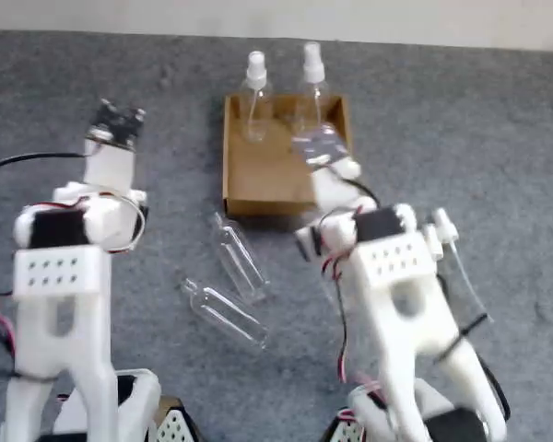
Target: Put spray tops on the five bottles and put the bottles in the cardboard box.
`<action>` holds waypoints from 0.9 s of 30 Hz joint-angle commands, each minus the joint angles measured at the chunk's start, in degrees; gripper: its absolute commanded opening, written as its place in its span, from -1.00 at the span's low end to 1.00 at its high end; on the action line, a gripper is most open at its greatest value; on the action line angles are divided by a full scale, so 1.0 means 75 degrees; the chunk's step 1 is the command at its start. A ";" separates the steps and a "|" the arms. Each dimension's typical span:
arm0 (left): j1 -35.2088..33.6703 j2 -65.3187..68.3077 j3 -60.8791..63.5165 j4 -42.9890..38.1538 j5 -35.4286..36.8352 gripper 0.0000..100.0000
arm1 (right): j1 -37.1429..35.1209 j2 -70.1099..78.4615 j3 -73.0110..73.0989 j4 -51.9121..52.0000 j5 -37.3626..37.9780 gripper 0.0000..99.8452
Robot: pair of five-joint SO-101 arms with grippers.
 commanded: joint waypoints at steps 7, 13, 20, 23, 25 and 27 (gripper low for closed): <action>0.0639 -0.2772 -0.1741 0.0551 0.2016 -0.99 | -0.3136 -0.2549 0.1037 -0.1612 -0.0504 -0.99; 0.0768 -0.3616 -0.1717 -0.0375 0.3388 -0.99 | -0.3909 -0.3194 0.2714 -0.3065 -0.0551 -0.99; 0.1119 -0.3663 -0.1670 -0.0996 0.4489 -0.99 | -0.4214 -0.4097 0.3569 -0.3815 -0.0551 -0.99; 0.1119 -0.3546 -0.1284 -0.1489 0.4665 -0.99 | -0.4273 -0.4437 0.3722 -0.3815 -0.0551 -0.99; 0.1131 -0.3534 -0.0990 -0.1641 0.4818 -0.99 | -0.4261 -0.4577 0.3780 -0.3815 -0.0551 -0.99; 0.1272 -0.3558 -0.0850 -0.1653 0.4864 -0.99 | -0.4249 -0.4577 0.3768 -0.3827 -0.0551 -0.99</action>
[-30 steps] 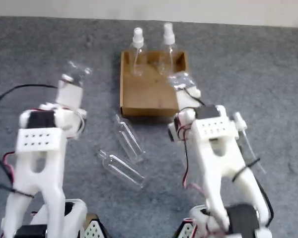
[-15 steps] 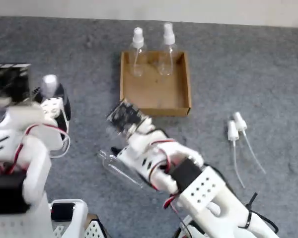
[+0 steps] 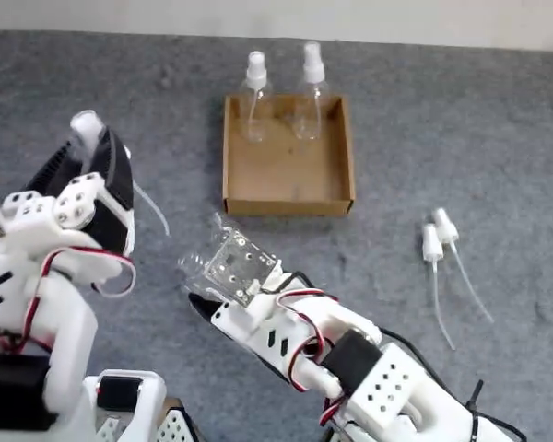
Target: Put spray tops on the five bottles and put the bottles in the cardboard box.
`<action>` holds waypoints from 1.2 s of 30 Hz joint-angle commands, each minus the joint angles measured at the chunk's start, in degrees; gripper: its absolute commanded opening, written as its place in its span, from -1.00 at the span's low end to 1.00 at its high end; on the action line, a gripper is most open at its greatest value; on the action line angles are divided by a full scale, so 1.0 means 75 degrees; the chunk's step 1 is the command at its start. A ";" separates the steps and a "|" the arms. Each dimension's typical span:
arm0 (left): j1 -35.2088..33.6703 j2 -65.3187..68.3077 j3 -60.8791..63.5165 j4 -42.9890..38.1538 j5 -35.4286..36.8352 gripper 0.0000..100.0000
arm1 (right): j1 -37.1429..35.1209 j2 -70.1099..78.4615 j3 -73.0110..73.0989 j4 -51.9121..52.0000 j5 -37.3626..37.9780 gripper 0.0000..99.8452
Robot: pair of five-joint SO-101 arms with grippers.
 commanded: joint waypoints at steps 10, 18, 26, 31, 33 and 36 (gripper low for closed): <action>0.1248 0.0053 -0.0252 0.0457 -0.0164 -0.99 | -0.0053 -0.0041 -0.0064 -0.0229 -0.0094 -0.99; 0.1237 0.0041 -0.0697 0.0856 -0.0422 -0.99 | -0.0053 -0.0041 -0.0053 -0.0229 -0.0094 -0.99; 0.0709 0.0053 -0.0920 0.0867 -0.0422 -0.99 | -0.0053 -0.0041 -0.0053 -0.0229 -0.0094 -0.99; 0.0967 0.0053 -0.0967 0.1067 -0.0410 -0.99 | -0.0053 -0.0029 -0.0041 -0.0229 -0.0094 -0.99; 0.1037 0.0053 -0.0967 0.1078 -0.0399 -0.99 | -0.0053 -0.0029 -0.0041 -0.0229 -0.0094 -0.99; 0.1049 0.0053 -0.0967 0.1078 -0.0375 -0.99 | -0.0053 -0.0029 -0.0041 -0.0229 -0.0094 -0.99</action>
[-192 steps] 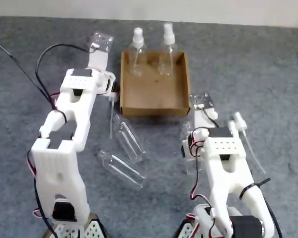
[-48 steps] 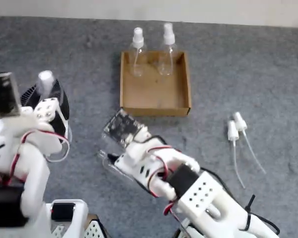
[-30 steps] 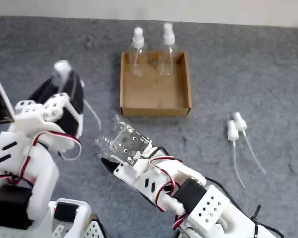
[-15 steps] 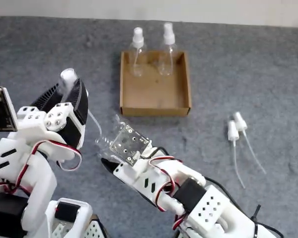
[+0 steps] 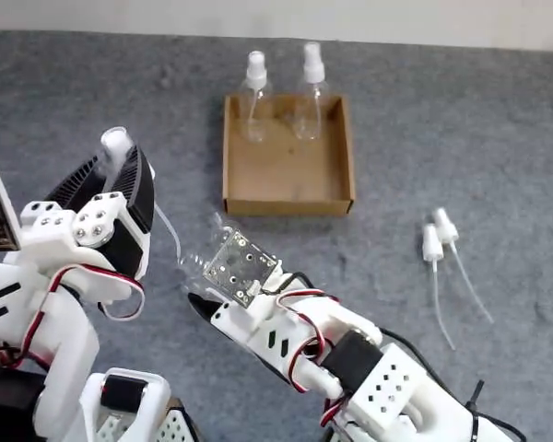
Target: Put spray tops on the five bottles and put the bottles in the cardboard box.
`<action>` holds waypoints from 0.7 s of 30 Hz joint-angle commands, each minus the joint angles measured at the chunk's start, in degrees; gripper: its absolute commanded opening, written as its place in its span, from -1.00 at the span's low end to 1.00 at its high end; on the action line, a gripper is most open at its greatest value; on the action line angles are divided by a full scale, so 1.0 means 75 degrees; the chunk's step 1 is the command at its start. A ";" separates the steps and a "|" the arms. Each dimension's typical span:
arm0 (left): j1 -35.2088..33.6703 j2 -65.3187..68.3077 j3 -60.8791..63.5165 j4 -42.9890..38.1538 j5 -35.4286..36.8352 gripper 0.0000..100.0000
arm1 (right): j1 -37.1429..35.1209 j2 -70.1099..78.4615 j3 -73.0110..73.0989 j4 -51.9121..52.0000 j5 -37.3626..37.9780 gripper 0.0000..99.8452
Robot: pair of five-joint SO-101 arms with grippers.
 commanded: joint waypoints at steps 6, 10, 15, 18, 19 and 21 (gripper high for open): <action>0.0264 0.0076 -0.0299 0.0141 -0.0012 -0.99 | -0.0029 -0.0018 -0.0041 -0.0229 -0.0094 -0.99; 0.0791 0.0088 -0.0299 0.0152 -0.0012 -0.99 | -0.0029 -0.0018 -0.0041 -0.0229 -0.0094 -0.99; 0.0897 0.0111 -0.0311 0.0223 -0.0012 -0.99 | -0.0029 -0.0018 -0.0041 -0.0229 -0.0094 -0.99; 0.0897 0.0076 -0.0334 0.0188 -0.0012 -0.99 | -0.0029 -0.0018 -0.0041 -0.0229 -0.0094 -0.99; 0.0897 0.0100 -0.0416 0.0223 -0.0012 -0.99 | -0.0029 -0.0018 -0.0041 -0.0229 -0.0094 -0.99; 0.0873 0.0123 -0.0615 0.0234 -0.0012 -0.99 | -0.0029 -0.0018 -0.0041 -0.0229 -0.0094 -0.99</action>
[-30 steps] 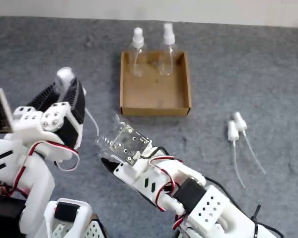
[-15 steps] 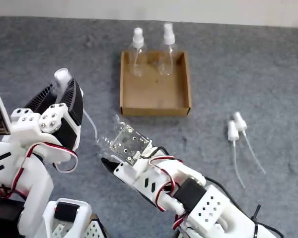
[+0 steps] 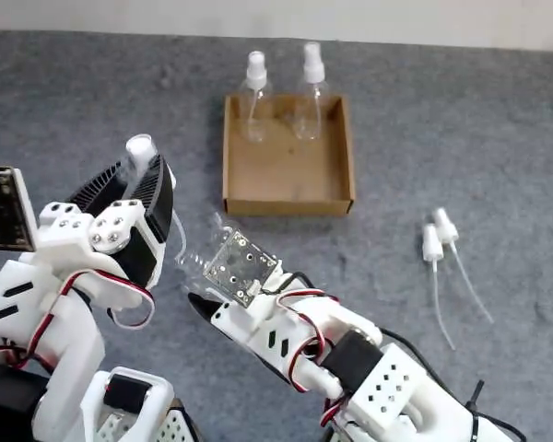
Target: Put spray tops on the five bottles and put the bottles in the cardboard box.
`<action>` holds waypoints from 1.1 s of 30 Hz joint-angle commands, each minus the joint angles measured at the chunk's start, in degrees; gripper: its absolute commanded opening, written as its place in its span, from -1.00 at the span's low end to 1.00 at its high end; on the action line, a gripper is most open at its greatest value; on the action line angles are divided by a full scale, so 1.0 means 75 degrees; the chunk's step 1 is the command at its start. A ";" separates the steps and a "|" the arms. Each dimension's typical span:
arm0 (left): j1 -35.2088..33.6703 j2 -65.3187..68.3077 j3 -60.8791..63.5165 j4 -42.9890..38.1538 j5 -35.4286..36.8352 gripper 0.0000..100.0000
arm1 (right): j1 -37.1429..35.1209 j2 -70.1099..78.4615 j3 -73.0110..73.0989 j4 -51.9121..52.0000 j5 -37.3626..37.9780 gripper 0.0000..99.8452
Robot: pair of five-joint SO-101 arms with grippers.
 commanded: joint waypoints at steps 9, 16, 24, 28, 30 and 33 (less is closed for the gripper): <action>0.0158 0.0135 -0.0627 0.0105 -0.0047 -0.99 | -0.0041 -0.0018 -0.0041 -0.0229 -0.0094 -0.99; 0.0158 0.0123 -0.0088 0.0152 -0.0059 -0.99 | -0.0041 -0.0076 -0.0053 -0.0229 -0.0105 -0.99; 0.0193 0.0123 -0.0053 0.0234 -0.0059 -0.99 | -0.0041 -0.0076 -0.0041 -0.1284 -0.1008 -0.99; 0.0193 0.0111 0.0275 0.0293 -0.0141 -0.99 | 0.0158 -0.0088 -0.0111 -0.1682 -0.1008 -0.99; 0.0182 0.0100 0.0545 0.0270 -0.0387 -0.99 | 0.0369 -0.0088 -0.0123 -0.1670 -0.0996 -0.99; 0.0182 0.0088 0.0885 0.0258 -0.0492 -0.99 | 0.0533 -0.0088 -0.0135 -0.1670 -0.0996 -0.99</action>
